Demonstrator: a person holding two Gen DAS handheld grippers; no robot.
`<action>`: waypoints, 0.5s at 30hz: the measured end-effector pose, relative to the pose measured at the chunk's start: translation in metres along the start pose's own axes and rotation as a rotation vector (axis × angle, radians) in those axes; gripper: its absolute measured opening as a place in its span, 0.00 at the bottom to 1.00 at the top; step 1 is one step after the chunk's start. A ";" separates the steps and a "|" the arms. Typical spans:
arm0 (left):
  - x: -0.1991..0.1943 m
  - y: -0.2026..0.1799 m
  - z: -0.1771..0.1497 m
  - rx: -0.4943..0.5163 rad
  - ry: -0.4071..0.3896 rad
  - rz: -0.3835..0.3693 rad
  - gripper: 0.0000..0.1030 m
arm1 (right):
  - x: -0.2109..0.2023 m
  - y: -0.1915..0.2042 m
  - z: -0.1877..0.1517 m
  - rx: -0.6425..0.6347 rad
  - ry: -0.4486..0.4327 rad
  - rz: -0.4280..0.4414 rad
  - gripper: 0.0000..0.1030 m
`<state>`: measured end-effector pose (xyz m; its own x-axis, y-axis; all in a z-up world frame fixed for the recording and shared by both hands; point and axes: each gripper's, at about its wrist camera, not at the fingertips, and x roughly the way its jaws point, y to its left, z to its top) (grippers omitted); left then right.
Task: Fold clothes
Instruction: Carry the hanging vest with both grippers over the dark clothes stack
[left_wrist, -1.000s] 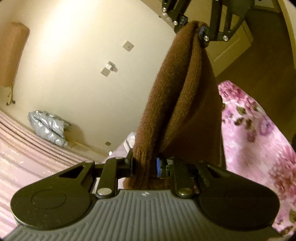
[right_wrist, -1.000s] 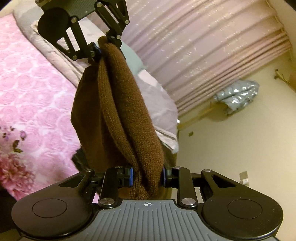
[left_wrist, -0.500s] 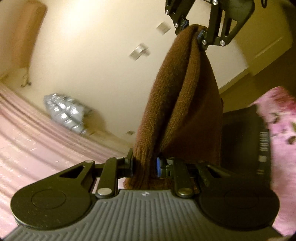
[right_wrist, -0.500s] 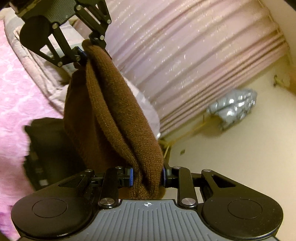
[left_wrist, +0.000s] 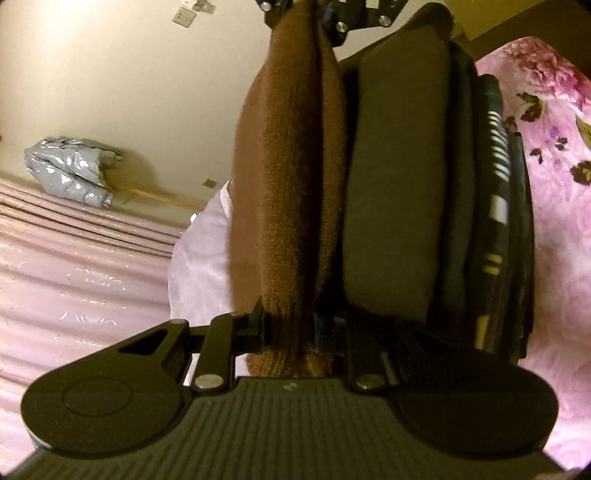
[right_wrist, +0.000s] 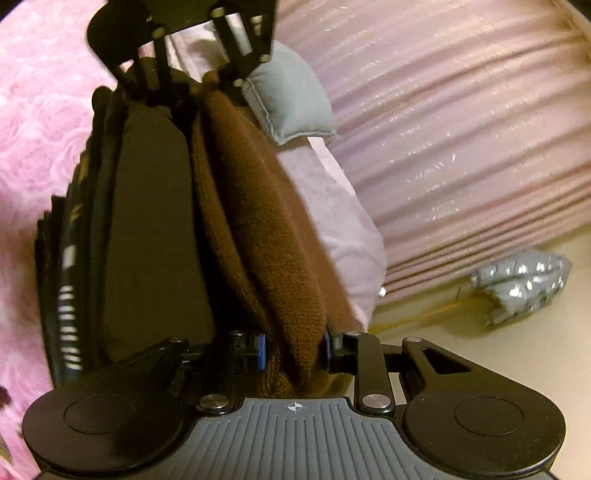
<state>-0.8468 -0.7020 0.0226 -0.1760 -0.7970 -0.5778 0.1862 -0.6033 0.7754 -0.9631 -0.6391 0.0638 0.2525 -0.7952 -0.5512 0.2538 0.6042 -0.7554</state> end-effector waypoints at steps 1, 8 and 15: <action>-0.001 0.001 0.000 -0.007 -0.004 0.001 0.18 | -0.003 0.002 -0.001 0.018 -0.001 -0.005 0.26; -0.028 0.018 0.005 -0.023 -0.043 0.059 0.18 | -0.038 0.001 0.016 0.062 -0.009 -0.073 0.26; -0.023 -0.022 0.003 -0.007 -0.032 0.019 0.18 | -0.043 0.052 0.013 -0.017 0.032 -0.030 0.26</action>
<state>-0.8492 -0.6703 0.0198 -0.2030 -0.8068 -0.5549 0.1965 -0.5887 0.7841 -0.9484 -0.5727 0.0525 0.2151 -0.8144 -0.5390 0.2450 0.5793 -0.7775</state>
